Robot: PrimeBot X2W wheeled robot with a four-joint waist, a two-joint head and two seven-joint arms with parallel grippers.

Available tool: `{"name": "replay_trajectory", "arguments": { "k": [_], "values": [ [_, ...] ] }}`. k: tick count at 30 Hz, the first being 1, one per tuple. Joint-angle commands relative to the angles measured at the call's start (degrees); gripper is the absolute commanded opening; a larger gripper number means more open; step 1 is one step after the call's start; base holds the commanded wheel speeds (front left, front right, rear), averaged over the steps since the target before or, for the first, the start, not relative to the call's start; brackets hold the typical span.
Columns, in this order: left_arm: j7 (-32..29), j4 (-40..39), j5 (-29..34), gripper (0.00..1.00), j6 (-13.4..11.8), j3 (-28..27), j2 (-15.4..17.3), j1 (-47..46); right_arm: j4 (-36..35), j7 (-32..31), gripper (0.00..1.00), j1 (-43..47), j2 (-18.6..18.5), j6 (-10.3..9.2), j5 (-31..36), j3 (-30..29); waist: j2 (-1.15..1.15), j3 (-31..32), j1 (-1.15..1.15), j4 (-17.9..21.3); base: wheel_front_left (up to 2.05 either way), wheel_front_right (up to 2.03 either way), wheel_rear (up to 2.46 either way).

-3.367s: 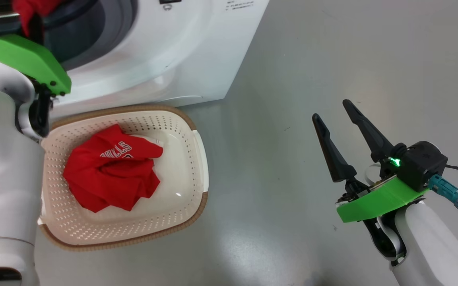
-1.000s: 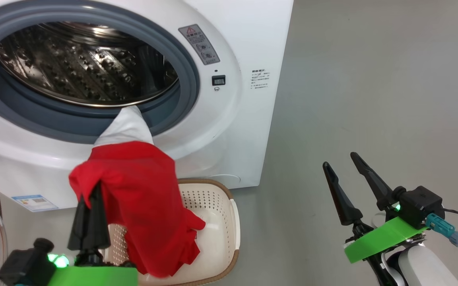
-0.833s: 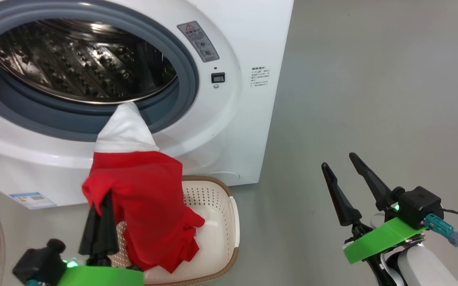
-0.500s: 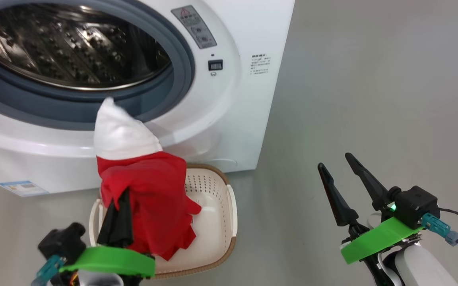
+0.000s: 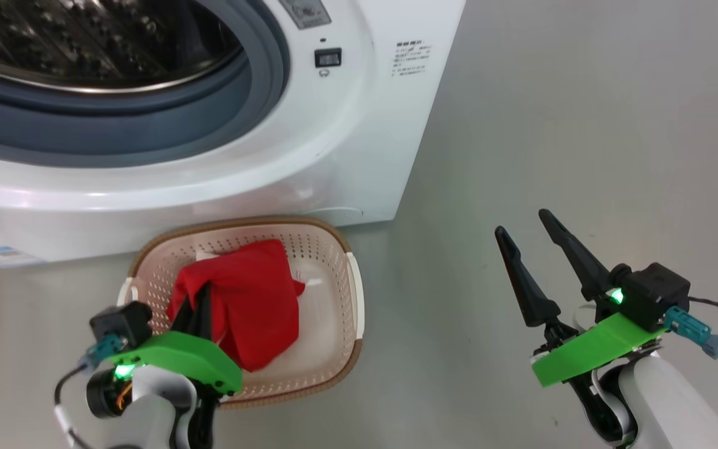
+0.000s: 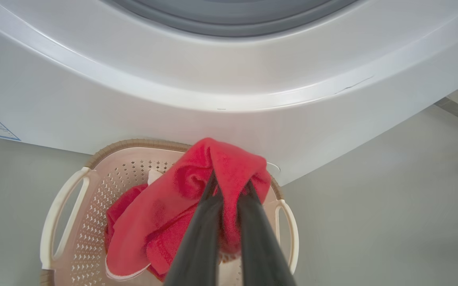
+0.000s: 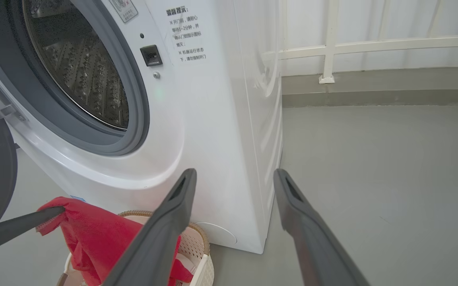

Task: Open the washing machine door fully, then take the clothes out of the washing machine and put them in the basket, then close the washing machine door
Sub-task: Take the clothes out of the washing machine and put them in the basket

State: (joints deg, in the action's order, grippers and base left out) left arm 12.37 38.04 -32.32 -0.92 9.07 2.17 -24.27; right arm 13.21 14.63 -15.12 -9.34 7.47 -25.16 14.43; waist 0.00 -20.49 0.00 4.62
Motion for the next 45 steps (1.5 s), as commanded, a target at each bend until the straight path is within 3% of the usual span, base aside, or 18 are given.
{"name": "replay_trajectory", "arguments": {
  "k": [1, 12, 26, 27, 29, 30, 31, 45],
  "values": [
    [-0.8, 1.7, -0.2, 0.00, 0.7, -1.1, 0.7, -2.3, -1.2, 0.4, 1.00, -1.2, -0.8, 0.02, -0.4, 1.4, 0.00, -2.0, 0.00, 0.2, 0.00, 0.00, 0.00],
    [-4.5, 18.6, -0.5, 0.00, 3.8, 1.2, 1.0, -12.0, -1.2, 0.4, 1.00, -4.2, -0.8, 0.02, -1.0, 2.6, 0.00, -7.3, 0.00, 0.9, 0.00, 0.00, 0.00],
    [-4.3, 32.1, 1.3, 0.00, 5.2, 4.6, 1.1, -19.1, -0.5, 0.4, 1.00, -6.4, -0.8, 0.02, -1.5, 4.1, 0.00, -11.2, 0.00, 3.0, 0.00, 0.00, 0.00],
    [-4.2, 32.5, 1.5, 0.09, 5.0, 4.9, 1.1, -19.3, -0.5, 0.4, 1.00, -6.4, -0.8, 0.02, -1.6, 4.1, 0.00, -11.2, 0.00, 3.1, 0.00, 0.00, 0.00],
    [-3.7, 33.2, 1.6, 0.43, 4.8, 5.1, 1.1, -19.5, -0.3, 0.4, 1.00, -6.4, -0.9, 0.02, -1.6, 4.0, 0.00, -11.1, 0.00, 3.1, 0.00, 0.00, 0.00],
    [-3.3, 33.4, 1.6, 0.66, 4.6, 5.3, 1.0, -19.7, -0.3, 0.4, 1.00, -6.4, -0.9, 0.02, -1.6, 3.9, 0.00, -10.9, 0.00, 3.0, 0.00, 0.00, 0.00],
    [-2.8, 33.6, 1.5, 1.00, 4.5, 5.3, 1.0, -19.8, -0.2, 0.4, 1.00, -6.3, -0.9, 0.02, -1.6, 3.8, 0.00, -10.8, 0.00, 2.8, 0.00, 0.00, 0.00],
    [2.4, 30.7, 0.7, 1.00, 5.0, 6.0, 0.8, -16.7, 1.9, 0.4, 1.00, -4.8, -0.6, 0.02, 0.4, 2.3, 0.00, -3.9, 0.00, 0.7, 0.00, 0.00, 0.00]
  ]
}}
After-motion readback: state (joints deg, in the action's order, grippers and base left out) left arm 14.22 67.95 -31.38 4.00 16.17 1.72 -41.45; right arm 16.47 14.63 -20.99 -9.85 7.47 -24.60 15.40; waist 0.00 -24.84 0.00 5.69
